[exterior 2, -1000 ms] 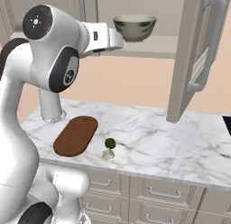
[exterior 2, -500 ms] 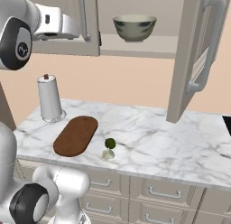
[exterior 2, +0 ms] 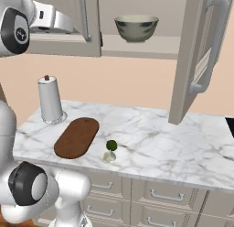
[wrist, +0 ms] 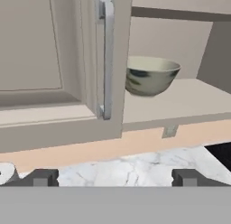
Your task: Open the cabinet. Place the bowl and condiment on the counter. Then place the lime and garlic on the cutting board.
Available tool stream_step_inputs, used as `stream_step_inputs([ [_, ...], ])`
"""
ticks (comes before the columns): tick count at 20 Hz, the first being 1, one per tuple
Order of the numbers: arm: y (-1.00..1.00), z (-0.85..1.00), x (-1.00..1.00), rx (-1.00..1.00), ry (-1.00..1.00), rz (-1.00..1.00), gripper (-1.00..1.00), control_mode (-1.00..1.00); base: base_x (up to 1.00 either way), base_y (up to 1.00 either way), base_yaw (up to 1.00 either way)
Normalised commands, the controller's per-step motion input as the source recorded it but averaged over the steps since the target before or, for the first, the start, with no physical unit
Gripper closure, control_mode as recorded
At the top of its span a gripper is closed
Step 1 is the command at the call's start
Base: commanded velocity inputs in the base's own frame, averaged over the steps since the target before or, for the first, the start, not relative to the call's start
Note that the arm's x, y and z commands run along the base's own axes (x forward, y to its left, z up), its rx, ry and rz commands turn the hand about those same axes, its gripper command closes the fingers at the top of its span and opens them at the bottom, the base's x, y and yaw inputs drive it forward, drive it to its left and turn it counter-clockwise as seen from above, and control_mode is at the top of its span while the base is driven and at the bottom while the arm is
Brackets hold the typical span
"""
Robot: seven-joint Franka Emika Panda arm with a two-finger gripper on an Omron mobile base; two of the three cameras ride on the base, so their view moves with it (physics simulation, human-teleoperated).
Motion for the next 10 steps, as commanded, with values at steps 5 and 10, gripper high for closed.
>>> stream_step_inputs([
  [5, -0.48, -0.02, 0.55, 0.17, -0.03, 0.0, -1.0, -1.0, 0.0, 0.0, 0.0],
  [10, 0.09, -0.09, 0.92, 0.11, 0.0, 0.15, -1.0, -1.0, 0.0, 0.0, 0.0],
])
